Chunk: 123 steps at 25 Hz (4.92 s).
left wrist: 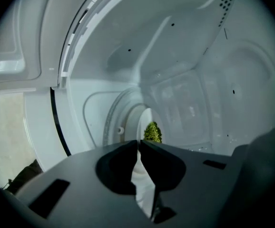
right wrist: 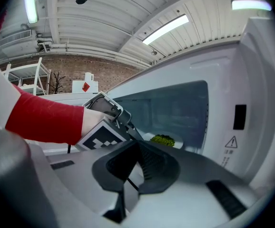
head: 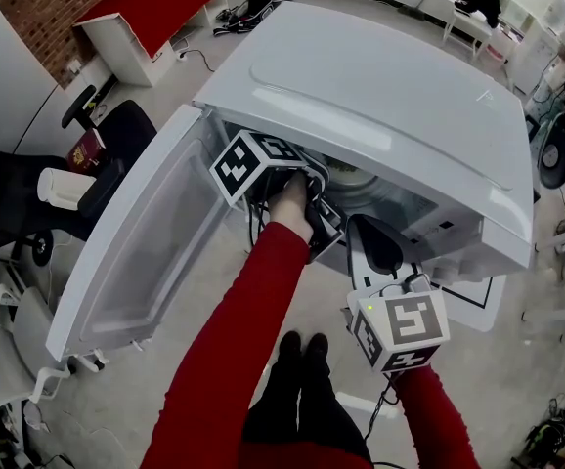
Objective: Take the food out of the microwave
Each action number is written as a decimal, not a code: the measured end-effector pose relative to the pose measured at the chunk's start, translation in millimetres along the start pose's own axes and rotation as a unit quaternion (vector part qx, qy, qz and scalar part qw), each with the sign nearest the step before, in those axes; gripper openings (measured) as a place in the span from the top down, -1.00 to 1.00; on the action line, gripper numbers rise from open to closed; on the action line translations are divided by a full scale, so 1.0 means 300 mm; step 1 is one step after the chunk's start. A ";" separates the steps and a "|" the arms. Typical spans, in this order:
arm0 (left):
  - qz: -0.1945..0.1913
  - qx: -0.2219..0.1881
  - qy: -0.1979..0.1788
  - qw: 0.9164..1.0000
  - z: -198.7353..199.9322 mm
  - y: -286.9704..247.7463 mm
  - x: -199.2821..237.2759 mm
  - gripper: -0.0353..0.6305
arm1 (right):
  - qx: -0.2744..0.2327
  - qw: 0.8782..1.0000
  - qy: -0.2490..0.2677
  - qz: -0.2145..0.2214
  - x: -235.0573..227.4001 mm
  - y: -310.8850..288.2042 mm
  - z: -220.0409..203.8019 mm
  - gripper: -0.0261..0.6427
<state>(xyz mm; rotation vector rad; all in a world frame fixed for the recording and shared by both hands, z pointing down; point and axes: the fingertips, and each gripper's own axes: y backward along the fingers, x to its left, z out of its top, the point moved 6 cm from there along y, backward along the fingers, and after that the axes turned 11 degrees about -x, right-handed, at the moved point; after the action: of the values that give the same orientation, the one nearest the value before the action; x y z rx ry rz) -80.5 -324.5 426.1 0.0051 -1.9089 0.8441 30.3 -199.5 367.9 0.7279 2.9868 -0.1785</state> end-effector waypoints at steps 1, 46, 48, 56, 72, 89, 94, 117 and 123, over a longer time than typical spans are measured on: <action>-0.004 -0.003 0.000 1.000 0.002 -0.001 -0.002 0.80 | 0.000 1.000 0.000 -0.002 -0.005 0.001 0.000 0.88; -0.114 -0.030 0.092 0.989 -0.036 0.209 0.199 0.82 | 0.020 1.000 0.004 -0.008 -0.001 -0.001 -0.019 0.88; -0.116 -0.029 0.101 0.988 -0.040 0.207 0.202 0.79 | 0.020 1.000 0.003 -0.008 -0.002 0.003 -0.019 0.88; -0.118 -0.018 0.105 0.987 -0.047 0.177 0.205 0.71 | 0.023 1.000 0.005 -0.008 -0.001 0.008 -0.021 0.88; -0.176 -0.047 0.088 0.979 -0.037 0.235 0.204 0.84 | 0.028 1.000 0.003 -0.011 0.000 0.032 -0.029 0.88; -0.237 0.013 0.134 0.962 -0.120 0.541 0.220 0.84 | -0.025 1.000 -0.010 0.011 0.079 0.241 0.032 0.88; -0.235 0.049 0.136 0.961 -0.184 0.625 0.217 0.84 | -0.027 1.000 -0.008 0.005 0.087 0.350 0.025 0.88; -0.264 0.111 0.104 0.952 -0.359 0.945 0.137 0.84 | -0.066 0.995 -0.072 -0.035 0.061 0.674 0.085 0.88; -0.270 0.115 0.097 0.951 -0.383 0.984 0.125 0.84 | -0.080 0.994 -0.066 -0.040 0.052 0.705 0.103 0.88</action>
<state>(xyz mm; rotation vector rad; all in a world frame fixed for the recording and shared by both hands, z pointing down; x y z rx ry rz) -112.7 -24.6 322.3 0.5438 -1.5048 0.6538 115.2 -9.9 315.2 0.5570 2.8647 0.0083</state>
